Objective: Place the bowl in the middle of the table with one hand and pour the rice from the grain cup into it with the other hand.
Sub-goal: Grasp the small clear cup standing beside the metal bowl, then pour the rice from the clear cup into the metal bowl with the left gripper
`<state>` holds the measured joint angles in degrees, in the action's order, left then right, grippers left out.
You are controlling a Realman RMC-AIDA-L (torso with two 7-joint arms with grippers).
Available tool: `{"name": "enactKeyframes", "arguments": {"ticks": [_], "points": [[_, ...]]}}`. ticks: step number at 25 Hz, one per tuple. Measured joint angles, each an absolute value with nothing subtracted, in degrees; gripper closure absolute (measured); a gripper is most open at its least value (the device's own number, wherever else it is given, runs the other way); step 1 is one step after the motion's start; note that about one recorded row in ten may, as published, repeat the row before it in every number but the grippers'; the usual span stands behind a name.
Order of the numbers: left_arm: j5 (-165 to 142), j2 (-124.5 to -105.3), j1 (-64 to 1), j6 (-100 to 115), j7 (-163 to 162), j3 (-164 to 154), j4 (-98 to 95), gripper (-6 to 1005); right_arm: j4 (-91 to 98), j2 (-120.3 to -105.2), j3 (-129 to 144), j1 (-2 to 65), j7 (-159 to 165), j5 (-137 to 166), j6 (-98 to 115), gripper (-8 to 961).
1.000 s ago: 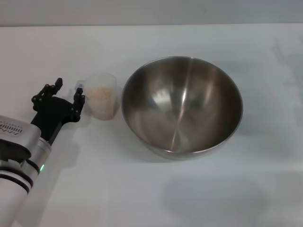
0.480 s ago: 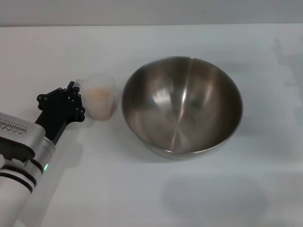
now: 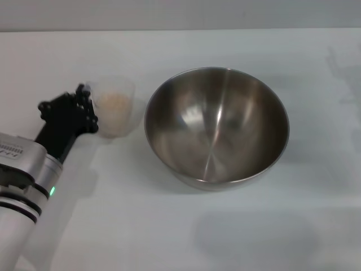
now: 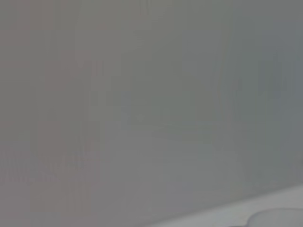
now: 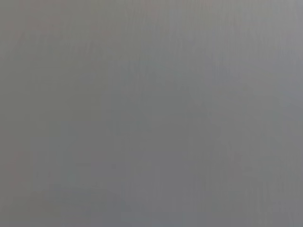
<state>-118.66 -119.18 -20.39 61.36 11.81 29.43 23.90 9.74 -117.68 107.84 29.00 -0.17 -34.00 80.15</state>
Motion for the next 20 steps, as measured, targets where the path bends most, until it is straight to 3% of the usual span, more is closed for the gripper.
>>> {"name": "enactKeyframes", "arguments": {"ticks": [8,20], "points": [[-119.17,-119.07,-23.03,74.62,23.12,29.87,23.82,972,9.73,-117.67,107.84,29.31,-0.18,-34.02,80.18,219],[-119.27,-119.16,-27.57,76.57,72.31,20.74,30.02,973,9.92,-117.6,107.84,29.6,-0.18,-34.02,79.81,220]]}}
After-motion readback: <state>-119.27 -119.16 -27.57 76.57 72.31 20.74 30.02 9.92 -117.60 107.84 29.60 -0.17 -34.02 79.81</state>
